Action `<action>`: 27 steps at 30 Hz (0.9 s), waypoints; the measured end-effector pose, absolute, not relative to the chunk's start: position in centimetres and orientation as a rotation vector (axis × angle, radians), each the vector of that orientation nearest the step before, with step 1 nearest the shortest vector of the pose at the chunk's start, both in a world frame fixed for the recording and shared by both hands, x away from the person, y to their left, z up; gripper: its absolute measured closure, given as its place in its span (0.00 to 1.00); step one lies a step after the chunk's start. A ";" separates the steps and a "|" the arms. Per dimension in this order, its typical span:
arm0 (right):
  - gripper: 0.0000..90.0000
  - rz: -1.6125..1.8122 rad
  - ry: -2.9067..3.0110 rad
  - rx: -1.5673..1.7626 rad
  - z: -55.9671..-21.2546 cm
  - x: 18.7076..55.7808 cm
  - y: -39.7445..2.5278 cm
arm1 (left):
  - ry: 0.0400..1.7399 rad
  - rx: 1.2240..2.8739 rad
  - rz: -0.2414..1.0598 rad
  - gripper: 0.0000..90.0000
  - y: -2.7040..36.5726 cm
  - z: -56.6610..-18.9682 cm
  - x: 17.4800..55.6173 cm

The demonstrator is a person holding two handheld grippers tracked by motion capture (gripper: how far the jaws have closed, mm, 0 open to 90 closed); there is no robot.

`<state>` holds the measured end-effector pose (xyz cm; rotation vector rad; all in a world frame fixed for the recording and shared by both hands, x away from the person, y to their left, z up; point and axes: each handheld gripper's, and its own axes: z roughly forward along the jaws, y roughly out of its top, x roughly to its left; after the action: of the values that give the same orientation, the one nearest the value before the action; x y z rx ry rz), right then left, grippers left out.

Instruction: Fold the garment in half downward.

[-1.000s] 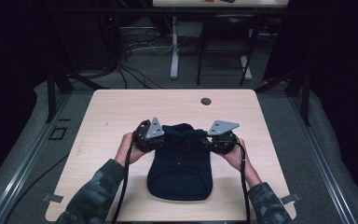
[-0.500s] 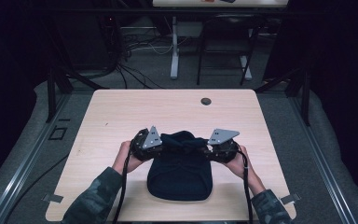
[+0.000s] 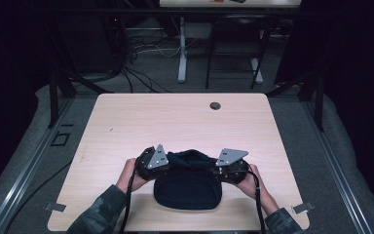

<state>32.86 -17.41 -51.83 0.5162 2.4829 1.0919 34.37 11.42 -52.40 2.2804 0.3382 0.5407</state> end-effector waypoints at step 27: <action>0.46 1.057 2.636 0.696 -54.7 29.4 -20.3 | 0.527 2.303 0.359 0.28 15.6 -54.8 30.8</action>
<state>29.43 -20.26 -54.68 0.6963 2.6364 1.0574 30.77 15.65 -54.81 2.3029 0.5273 0.3592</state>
